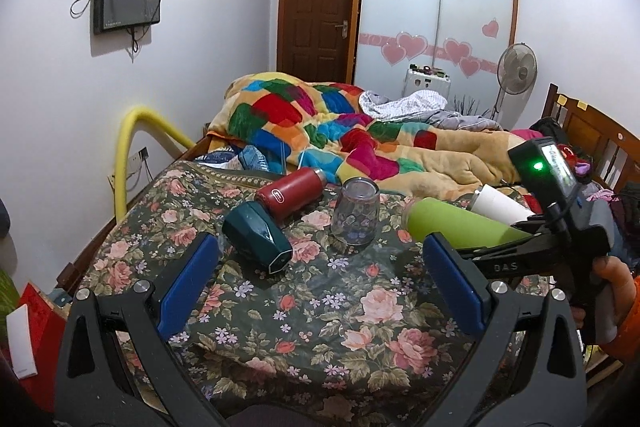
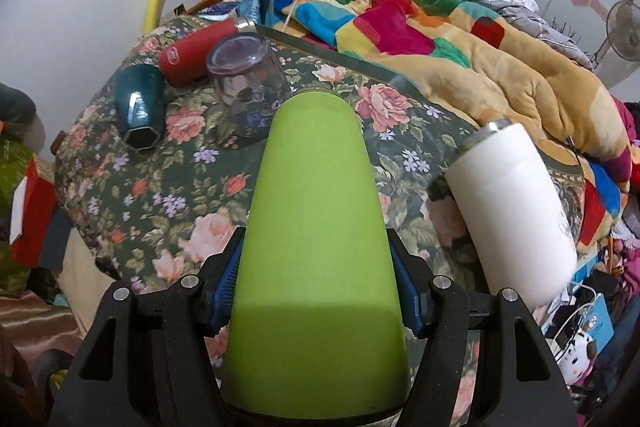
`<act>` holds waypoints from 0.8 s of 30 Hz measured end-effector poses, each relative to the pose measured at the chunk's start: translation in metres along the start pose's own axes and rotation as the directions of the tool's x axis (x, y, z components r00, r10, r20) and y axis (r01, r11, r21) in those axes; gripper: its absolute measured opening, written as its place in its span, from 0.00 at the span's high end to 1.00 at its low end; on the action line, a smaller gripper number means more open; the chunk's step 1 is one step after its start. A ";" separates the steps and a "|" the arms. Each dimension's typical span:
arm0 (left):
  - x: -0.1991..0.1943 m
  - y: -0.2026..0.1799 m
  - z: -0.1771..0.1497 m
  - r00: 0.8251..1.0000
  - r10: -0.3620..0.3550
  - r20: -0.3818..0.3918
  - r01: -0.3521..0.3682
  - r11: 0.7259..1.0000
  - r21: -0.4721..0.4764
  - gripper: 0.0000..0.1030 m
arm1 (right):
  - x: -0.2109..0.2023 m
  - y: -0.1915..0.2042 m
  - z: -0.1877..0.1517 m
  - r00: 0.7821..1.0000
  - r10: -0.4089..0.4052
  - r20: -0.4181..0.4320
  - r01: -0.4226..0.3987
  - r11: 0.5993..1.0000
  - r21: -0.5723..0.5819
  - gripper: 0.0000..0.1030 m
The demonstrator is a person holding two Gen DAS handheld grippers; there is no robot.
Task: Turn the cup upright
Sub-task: 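Lift the lime-green tumbler off the bed with the right tool, then grasp the tumbler with the left tool while the right tool holds it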
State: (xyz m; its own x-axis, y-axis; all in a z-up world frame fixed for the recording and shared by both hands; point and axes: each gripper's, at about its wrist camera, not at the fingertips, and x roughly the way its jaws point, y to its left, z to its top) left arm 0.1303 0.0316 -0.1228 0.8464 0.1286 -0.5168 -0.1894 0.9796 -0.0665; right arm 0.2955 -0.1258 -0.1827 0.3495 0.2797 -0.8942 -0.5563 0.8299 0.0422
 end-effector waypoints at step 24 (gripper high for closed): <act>0.006 0.006 -0.025 0.995 -0.003 -0.101 -0.001 0.999 -0.045 0.00 | 0.017 0.056 -0.050 0.996 0.061 0.064 -0.055 0.994 -0.096 0.40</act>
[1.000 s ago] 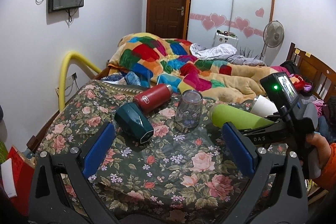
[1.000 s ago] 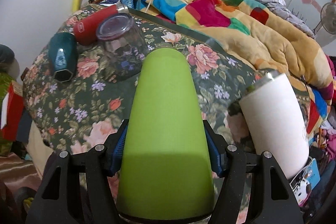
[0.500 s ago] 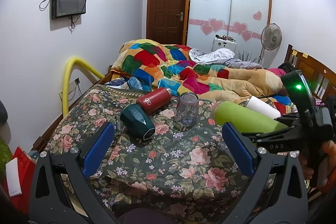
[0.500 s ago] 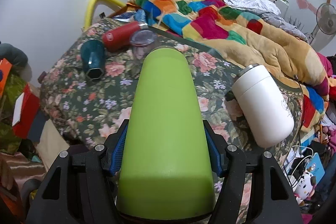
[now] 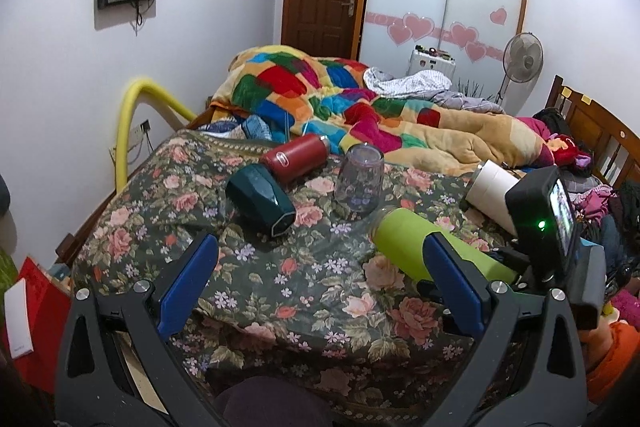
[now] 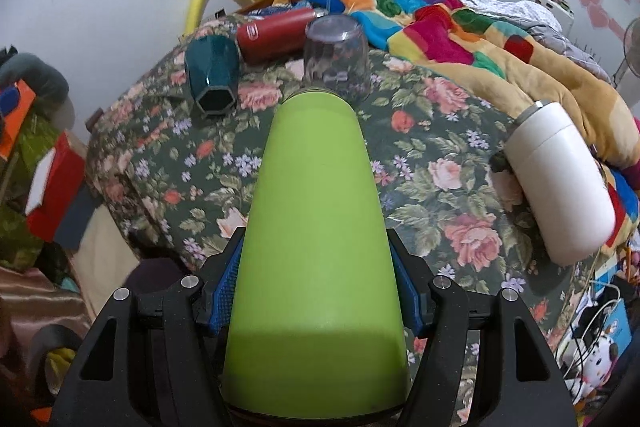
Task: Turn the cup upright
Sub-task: 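Grasp the tumbler with the left tool while the right tool holds it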
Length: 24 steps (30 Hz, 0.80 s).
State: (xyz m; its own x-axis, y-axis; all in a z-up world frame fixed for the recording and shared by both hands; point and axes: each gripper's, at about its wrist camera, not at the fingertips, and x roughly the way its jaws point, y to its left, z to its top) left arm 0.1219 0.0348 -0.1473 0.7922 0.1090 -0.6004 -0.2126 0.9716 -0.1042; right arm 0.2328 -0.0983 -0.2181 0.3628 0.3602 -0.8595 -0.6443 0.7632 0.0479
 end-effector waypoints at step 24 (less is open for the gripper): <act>0.069 0.000 -0.019 0.959 -0.168 -0.226 0.148 0.984 -0.102 0.05 | 0.040 -0.006 -0.019 0.993 0.018 -0.118 -0.016 1.000 0.011 0.39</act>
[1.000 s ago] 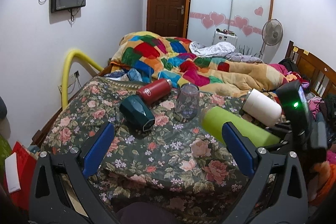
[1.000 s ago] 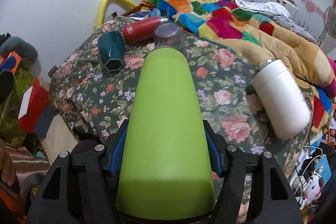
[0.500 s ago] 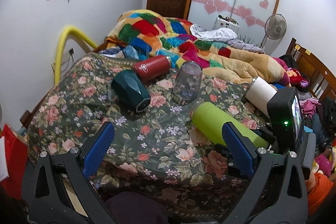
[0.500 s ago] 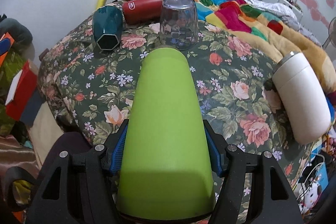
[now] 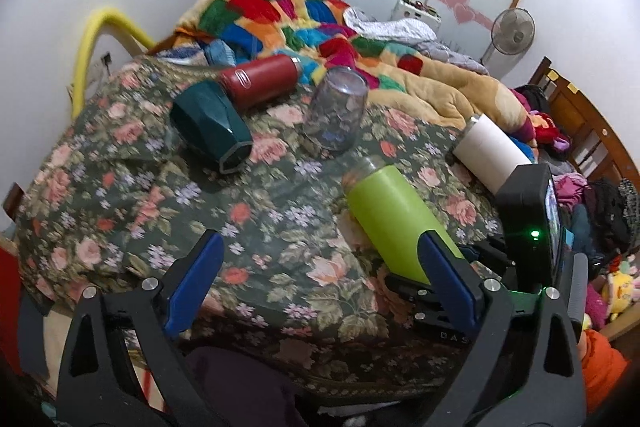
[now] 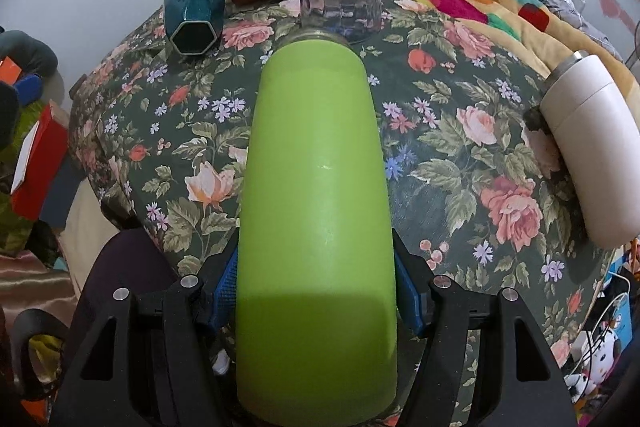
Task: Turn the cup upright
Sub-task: 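Grasp the tumbler with the left tool while the right tool holds it, then rotate the tumbler with the left tool until its open end faces up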
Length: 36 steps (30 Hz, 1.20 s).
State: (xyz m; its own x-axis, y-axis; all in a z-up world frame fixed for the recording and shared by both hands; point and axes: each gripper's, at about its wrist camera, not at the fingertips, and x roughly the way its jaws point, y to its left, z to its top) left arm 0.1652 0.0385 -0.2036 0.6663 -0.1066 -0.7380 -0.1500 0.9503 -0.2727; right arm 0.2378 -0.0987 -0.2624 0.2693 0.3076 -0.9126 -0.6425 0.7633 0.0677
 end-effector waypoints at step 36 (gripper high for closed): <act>0.124 -0.066 0.013 0.937 0.034 -0.348 -0.010 0.998 0.070 0.38 | -0.137 -0.038 -0.074 0.937 -0.128 0.325 0.045 0.966 0.253 0.32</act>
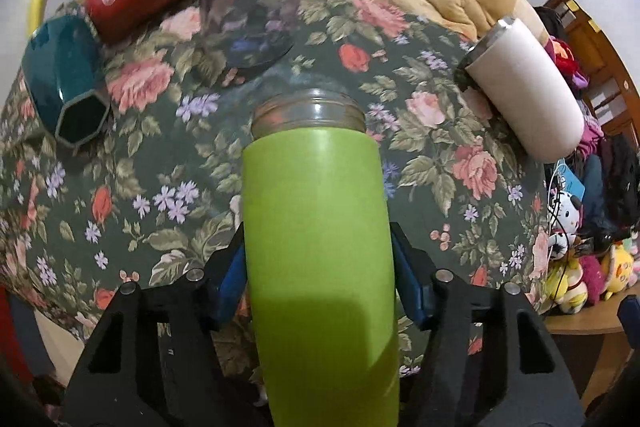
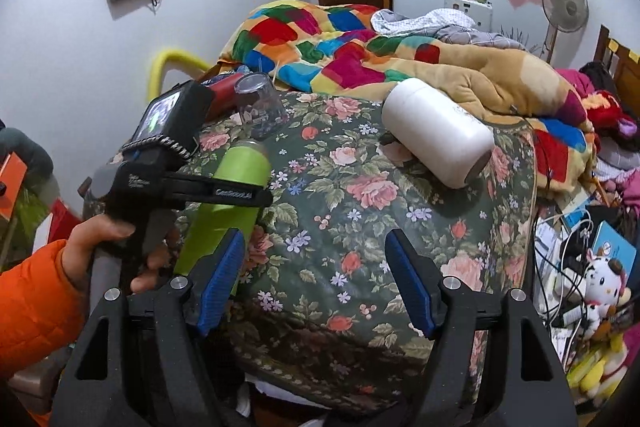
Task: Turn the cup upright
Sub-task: 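Rotate the tumbler with the left tool until its open end faces up, then lower the upright tumbler onto the bed and open the left tool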
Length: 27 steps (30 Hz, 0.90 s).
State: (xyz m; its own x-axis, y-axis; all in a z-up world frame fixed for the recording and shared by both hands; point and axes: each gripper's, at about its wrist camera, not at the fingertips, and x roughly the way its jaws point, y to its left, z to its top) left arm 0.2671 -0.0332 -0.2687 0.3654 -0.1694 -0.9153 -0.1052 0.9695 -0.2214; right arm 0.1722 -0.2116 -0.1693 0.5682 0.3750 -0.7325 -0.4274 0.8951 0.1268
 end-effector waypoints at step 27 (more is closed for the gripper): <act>-0.095 -0.074 0.021 0.942 -0.008 0.335 -0.087 0.959 0.270 0.39 | -0.013 -0.024 0.014 0.998 -0.022 0.062 0.017 0.996 0.088 0.32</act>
State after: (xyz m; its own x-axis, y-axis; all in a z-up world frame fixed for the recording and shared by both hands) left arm 0.2591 -0.0854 -0.1582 0.6551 -0.1084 -0.7477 0.1167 0.9923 -0.0416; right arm 0.1850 -0.2347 -0.1538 0.6199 0.3691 -0.6925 -0.3541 0.9191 0.1730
